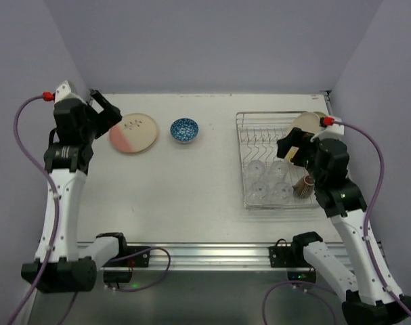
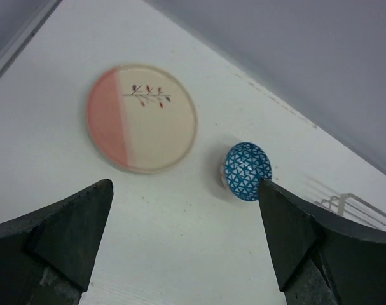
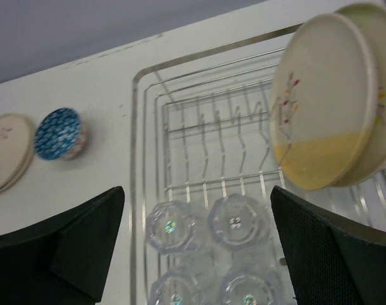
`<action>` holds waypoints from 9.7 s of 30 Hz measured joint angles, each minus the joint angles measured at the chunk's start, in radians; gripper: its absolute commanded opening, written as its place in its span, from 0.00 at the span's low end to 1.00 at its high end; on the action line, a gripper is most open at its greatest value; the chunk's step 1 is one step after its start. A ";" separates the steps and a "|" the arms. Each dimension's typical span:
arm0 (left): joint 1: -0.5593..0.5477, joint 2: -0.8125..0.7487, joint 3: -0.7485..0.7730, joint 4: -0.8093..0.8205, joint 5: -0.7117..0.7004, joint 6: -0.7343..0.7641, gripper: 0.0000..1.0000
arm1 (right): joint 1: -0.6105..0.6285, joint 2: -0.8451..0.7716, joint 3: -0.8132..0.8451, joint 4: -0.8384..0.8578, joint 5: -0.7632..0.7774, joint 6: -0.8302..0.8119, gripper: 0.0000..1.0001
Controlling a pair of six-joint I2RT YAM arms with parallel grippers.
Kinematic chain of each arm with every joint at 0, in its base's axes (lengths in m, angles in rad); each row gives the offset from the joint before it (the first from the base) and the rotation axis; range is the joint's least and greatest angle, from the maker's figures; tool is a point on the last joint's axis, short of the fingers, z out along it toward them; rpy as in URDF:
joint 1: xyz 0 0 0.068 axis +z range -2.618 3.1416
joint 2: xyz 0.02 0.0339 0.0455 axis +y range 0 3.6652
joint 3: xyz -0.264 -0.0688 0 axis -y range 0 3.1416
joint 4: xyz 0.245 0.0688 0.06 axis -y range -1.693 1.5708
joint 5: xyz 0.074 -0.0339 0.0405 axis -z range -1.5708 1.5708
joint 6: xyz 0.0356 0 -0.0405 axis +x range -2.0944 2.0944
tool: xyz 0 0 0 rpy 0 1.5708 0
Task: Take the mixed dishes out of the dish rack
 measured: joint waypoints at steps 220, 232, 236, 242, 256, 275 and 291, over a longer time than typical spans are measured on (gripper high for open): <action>0.241 0.581 -0.448 0.999 0.429 -0.533 0.83 | 0.066 -0.438 -0.217 0.040 -0.394 0.113 0.99; 0.215 0.657 -0.212 0.693 0.389 -0.367 1.00 | 0.066 -0.441 -0.226 0.021 -0.401 0.113 0.99; 0.196 0.679 -0.175 0.593 0.356 -0.327 1.00 | 0.066 -0.447 -0.226 0.003 -0.401 0.113 0.99; 0.158 0.697 -0.101 0.453 0.274 -0.264 1.00 | 0.066 -0.452 -0.225 -0.005 -0.412 0.113 0.99; 0.089 0.746 0.074 0.212 0.094 -0.160 1.00 | 0.066 -0.468 -0.215 -0.056 -0.421 0.105 0.99; 0.042 0.843 0.248 -0.034 -0.070 -0.124 1.00 | 0.066 -0.489 -0.198 -0.095 -0.420 0.095 0.99; 0.030 0.760 0.338 -0.156 -0.093 -0.087 1.00 | 0.066 -0.441 -0.169 -0.124 -0.359 0.077 0.99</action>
